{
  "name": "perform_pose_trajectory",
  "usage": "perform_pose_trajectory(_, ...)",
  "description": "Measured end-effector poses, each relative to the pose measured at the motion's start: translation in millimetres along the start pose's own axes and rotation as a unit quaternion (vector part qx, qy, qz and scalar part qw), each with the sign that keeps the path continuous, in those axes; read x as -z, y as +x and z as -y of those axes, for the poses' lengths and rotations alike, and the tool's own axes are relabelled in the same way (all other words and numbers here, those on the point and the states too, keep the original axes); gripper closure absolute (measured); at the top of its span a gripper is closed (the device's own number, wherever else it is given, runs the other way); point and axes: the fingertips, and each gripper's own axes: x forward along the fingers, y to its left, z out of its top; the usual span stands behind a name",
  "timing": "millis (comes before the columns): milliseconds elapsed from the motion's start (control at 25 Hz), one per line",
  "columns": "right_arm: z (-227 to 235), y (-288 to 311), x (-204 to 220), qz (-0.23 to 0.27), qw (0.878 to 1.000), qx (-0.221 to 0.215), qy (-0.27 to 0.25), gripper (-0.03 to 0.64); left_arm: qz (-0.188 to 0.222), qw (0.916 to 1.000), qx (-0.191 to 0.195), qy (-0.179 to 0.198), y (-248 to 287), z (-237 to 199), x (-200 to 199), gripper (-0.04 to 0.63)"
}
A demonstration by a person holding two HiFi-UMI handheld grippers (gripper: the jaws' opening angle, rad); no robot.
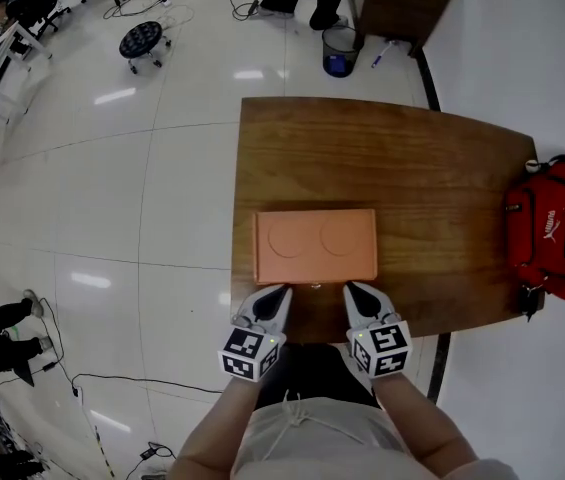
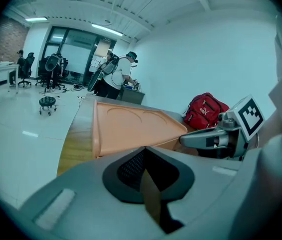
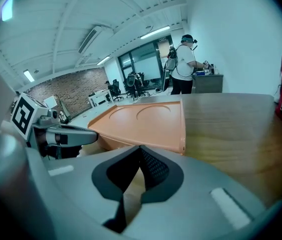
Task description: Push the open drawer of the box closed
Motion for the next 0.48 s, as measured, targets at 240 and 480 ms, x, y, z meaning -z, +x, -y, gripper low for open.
perform_pose_trajectory(240,0,-1,-1,0.000,1.000,0.003,-0.010,0.611,0.009,0.9999,-0.008,-0.006,-3,-2,1,0.589)
perform_pose_trajectory(480,-6,-20,-19,0.035,0.999,-0.002,-0.016,0.611,0.055,0.9983,-0.001,-0.019,-28,15,-26,0.589)
